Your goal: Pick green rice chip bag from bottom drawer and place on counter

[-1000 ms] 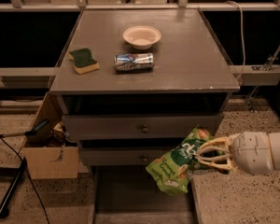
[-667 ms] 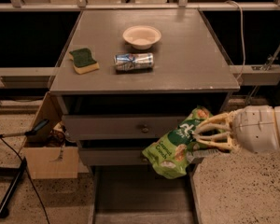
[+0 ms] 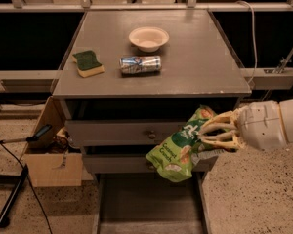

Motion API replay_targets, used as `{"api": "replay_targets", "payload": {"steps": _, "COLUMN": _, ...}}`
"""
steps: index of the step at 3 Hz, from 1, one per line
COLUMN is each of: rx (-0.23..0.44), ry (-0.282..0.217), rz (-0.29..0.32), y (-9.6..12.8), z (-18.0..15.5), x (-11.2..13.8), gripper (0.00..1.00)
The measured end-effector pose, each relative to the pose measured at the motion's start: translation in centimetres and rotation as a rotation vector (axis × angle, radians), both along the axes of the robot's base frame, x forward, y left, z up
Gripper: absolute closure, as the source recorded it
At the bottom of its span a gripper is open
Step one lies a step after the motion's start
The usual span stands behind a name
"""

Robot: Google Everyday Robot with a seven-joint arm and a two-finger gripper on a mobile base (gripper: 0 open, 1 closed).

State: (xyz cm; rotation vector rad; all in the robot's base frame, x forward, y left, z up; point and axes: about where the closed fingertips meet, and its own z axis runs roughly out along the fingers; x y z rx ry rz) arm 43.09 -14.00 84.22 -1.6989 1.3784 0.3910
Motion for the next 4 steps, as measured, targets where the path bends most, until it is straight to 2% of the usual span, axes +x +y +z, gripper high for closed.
{"api": "replay_targets", "payload": {"steps": 2, "rx": -0.056, "ry": -0.064, "rz": 0.079, "y": 0.7, "z": 5.9, "x": 4.5, "gripper": 1.00}}
{"api": "replay_targets", "payload": {"steps": 3, "rx": -0.058, "ry": -0.074, "rz": 0.108, "y": 0.5, "z": 8.2, "x": 6.7, "gripper": 1.00}}
{"api": "replay_targets", "payload": {"steps": 4, "rx": -0.059, "ry": -0.066, "rz": 0.112, "y": 0.4, "z": 9.2, "x": 10.7, "gripper": 1.00}}
